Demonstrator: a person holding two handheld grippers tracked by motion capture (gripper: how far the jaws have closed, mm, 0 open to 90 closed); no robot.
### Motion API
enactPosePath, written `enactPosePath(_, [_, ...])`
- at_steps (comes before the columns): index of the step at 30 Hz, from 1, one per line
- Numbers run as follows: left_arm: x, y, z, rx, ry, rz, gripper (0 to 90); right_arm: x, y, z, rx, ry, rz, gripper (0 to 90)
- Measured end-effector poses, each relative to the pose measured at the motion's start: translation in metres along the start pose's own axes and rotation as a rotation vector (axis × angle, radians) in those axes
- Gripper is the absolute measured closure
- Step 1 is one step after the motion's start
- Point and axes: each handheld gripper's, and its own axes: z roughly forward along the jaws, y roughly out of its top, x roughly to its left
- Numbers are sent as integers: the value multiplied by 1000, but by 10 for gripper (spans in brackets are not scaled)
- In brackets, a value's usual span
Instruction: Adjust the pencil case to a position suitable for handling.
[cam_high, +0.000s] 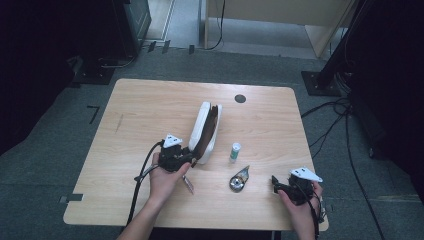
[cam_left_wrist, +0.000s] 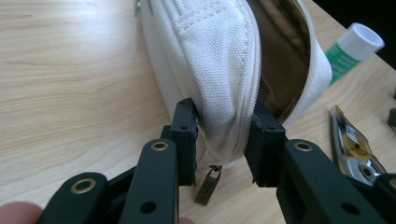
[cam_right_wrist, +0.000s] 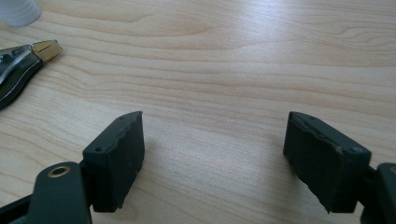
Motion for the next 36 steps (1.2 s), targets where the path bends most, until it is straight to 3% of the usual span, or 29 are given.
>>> enactPosePath(11, [-24,-11,-5,15,-42,27,658,0,0,0,0,0,-1,202])
enactPosePath(14, [-33,-17,-7,21,-51,52,641,0,0,0,1,1,-3,202])
enactPosePath(23, [-43,-23,-15,11,-66,75,663,0,0,0,1,1,-3,202])
enactPosePath(30, [-41,-22,-15,-9,-63,62,581,0,0,0,0,0,-3,202])
enactPosePath(35, [-38,-20,-18,-12,-55,77,560,0,0,0,0,0,-4,203])
enactPosePath(36, [-36,-20,-20,-24,-60,81,482,0,0,0,-1,1,-5,213])
